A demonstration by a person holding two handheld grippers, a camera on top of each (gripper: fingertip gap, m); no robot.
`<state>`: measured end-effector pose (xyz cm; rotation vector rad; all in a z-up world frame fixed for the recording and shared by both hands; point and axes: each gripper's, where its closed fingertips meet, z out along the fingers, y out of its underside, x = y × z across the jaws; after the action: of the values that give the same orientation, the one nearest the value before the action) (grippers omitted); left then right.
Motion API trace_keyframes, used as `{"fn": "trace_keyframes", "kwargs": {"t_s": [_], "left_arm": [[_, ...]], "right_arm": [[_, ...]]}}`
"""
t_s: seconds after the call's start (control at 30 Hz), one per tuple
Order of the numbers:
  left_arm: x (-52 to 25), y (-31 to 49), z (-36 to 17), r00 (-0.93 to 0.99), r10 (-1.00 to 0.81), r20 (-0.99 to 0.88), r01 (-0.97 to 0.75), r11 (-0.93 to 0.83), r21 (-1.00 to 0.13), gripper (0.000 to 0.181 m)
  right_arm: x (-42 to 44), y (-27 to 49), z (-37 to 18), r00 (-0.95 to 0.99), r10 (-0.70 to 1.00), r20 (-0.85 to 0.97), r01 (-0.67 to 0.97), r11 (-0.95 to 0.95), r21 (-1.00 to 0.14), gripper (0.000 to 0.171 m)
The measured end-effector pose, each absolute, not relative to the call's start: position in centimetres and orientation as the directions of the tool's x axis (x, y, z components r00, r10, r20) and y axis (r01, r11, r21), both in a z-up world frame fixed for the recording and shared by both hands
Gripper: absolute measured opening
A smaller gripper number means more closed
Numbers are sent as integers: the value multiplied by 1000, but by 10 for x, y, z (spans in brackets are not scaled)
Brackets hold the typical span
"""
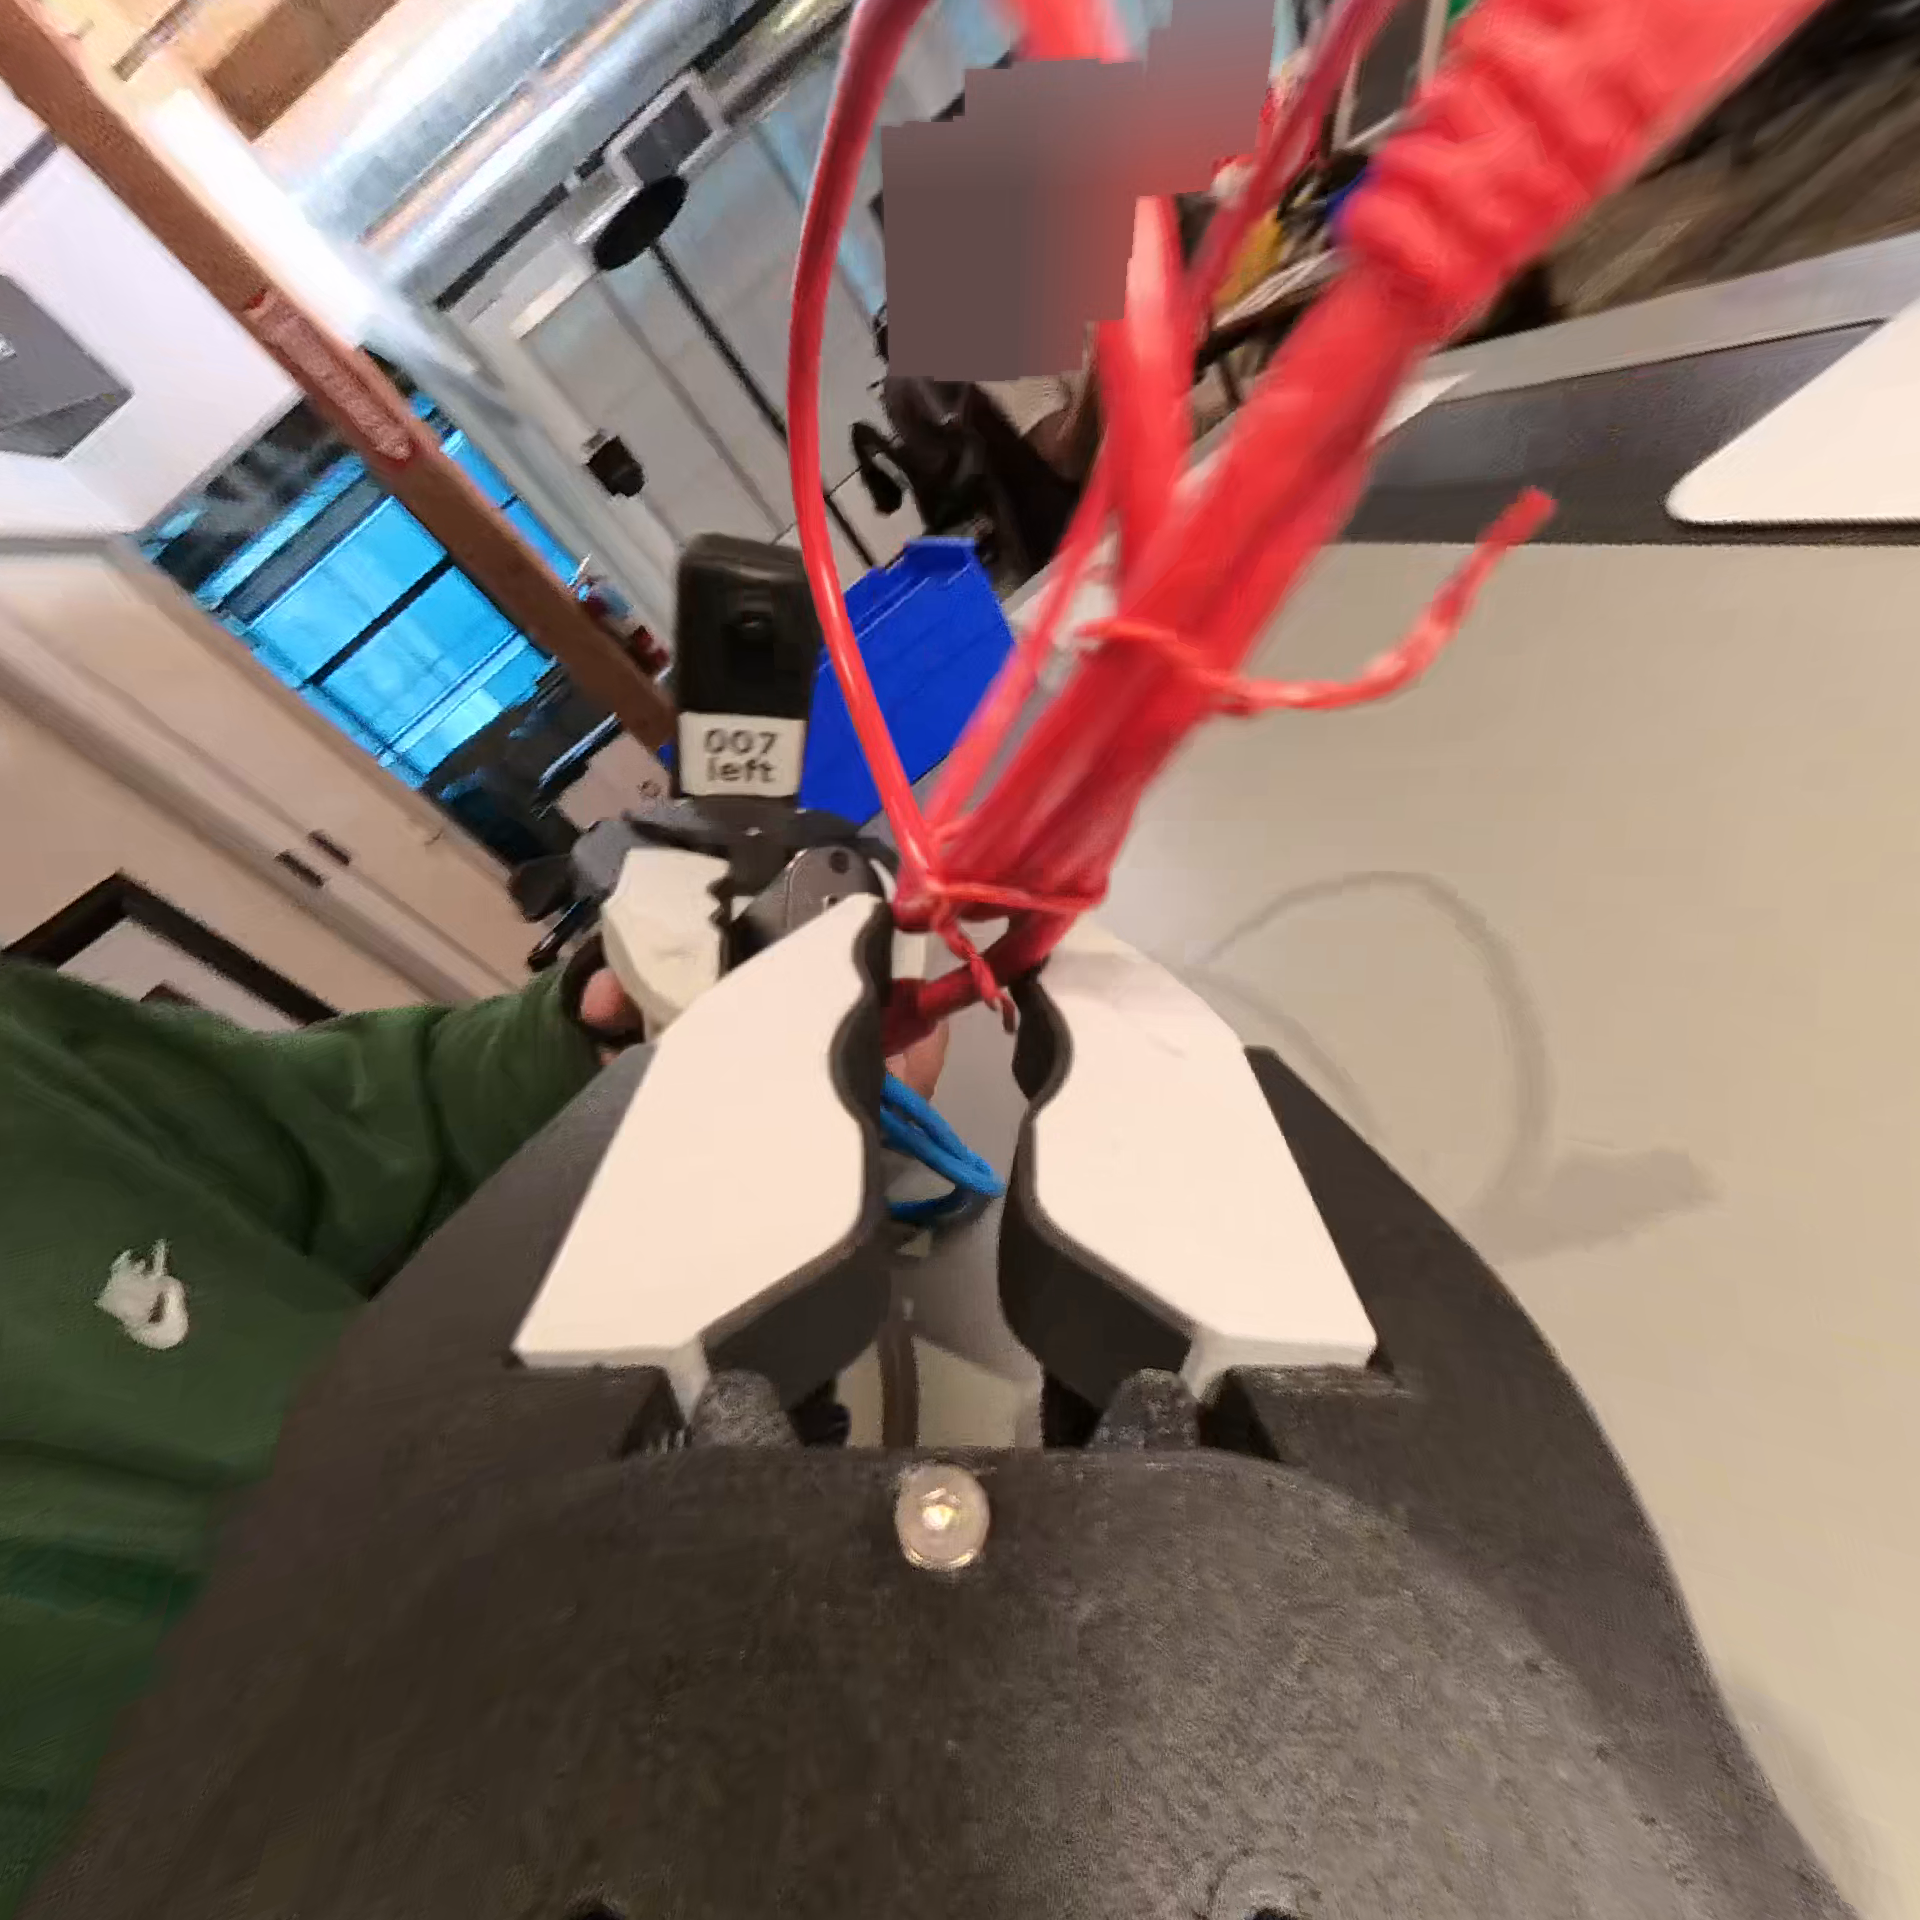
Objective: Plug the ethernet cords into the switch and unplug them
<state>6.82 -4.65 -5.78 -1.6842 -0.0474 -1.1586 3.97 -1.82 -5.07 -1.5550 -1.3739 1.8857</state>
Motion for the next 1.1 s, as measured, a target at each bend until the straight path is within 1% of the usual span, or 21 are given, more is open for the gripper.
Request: {"fn": "trace_keyframes", "kwargs": {"t_s": [0.07,0.13,0.3,0.37,0.43,0.5,0.57,0.63,0.93,1.1], "left_arm": [[69,-47,-58,584,-480,654,486,-439,-756,30],[66,-49,-57,603,-489,630,460,-433,-776,30],[59,-53,-52,624,-527,578,411,-407,-816,29],[59,-55,-51,627,-554,548,382,-394,-836,30],[59,-56,-49,632,-574,521,363,-375,-853,29],[61,-58,-49,628,-595,501,343,-367,-865,29],[63,-59,-49,626,-612,484,328,-356,-875,29],[63,-59,-49,636,-613,468,316,-346,-883,29],[62,-59,-50,658,-611,440,289,-335,-897,29],[60,-58,-52,685,-595,421,268,-331,-905,29]], "right_arm": [[40,-19,-49,-331,741,-584,284,-513,-810,17],[42,-23,-48,-371,708,-601,312,-515,-799,18],[52,-36,-45,-533,580,-616,385,-482,-787,33],[53,-41,-49,-551,592,-589,395,-437,-808,35],[54,-48,-53,-569,609,-553,399,-383,-833,32],[55,-51,-49,-584,615,-531,374,-376,-848,26],[57,-53,-47,-594,610,-525,377,-365,-851,26],[59,-55,-46,-608,607,-512,369,-355,-859,19],[58,-55,-43,-605,604,-519,352,-381,-855,19],[56,-52,-46,-583,656,-479,338,-340,-877,18]]}}
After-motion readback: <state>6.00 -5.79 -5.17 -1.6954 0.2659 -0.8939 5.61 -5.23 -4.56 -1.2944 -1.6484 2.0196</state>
